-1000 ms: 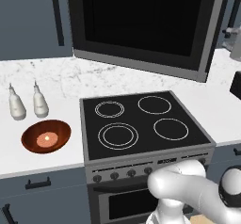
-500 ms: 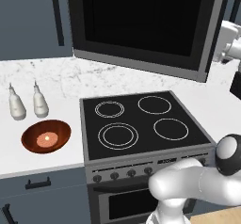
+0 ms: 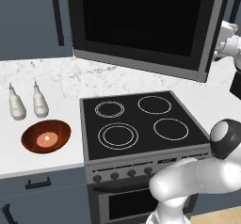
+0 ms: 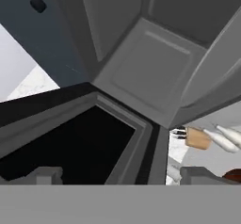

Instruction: Open the microwave, place the bowl with waffle inside the microwave, then close the microwave door and turn it on.

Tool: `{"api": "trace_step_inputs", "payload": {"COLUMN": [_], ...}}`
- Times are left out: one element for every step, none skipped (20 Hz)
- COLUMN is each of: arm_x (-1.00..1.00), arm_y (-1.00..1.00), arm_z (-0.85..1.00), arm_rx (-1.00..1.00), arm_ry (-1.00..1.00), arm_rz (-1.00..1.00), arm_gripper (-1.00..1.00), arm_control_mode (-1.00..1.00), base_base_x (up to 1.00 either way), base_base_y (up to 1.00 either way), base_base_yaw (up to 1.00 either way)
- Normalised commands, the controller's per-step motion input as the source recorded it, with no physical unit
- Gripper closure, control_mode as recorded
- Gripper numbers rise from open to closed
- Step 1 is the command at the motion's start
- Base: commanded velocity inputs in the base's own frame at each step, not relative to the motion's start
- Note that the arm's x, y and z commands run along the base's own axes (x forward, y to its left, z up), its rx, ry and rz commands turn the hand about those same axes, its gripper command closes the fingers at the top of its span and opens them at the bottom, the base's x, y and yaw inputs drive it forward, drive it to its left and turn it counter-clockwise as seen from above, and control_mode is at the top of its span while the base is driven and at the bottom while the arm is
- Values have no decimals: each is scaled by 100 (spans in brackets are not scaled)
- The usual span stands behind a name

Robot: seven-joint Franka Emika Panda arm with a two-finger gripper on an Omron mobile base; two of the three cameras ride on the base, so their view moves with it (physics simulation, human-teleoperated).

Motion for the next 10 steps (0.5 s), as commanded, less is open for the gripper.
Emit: {"api": "trace_step_inputs", "payload": {"arm_x": [-59,-70,-81,-84,-87,-89,-93,-96,-100,-99], "arm_y": [90,86,81,79,79,81,79,76,76,81], "arm_z": [11,11,13,4,7,8,11,9,6,4], "arm_rx": [-6,-5,-5,-3,-3,-2,-2,-1,-1,-1], "arm_ry": [0,0,-2,-1,-2,-1,-2,-3,-3,-2], "arm_rz": [19,20,20,19,19,18,18,18,17,16], "arm_gripper": [-100,-100,-100,-100,-100,-100,-100,-100,-100,-100], "arm_control_mode": [-100,-100,-100,-100,-100,-100,-100,-100,-100,-100], "base_base_x": [0,0,0,0,0,0,0,0,0,0], "base_base_y": [0,0,0,0,0,0,0,0,0,0], "base_base_yaw": [0,0,0,0,0,0,0,0,0,0]}}
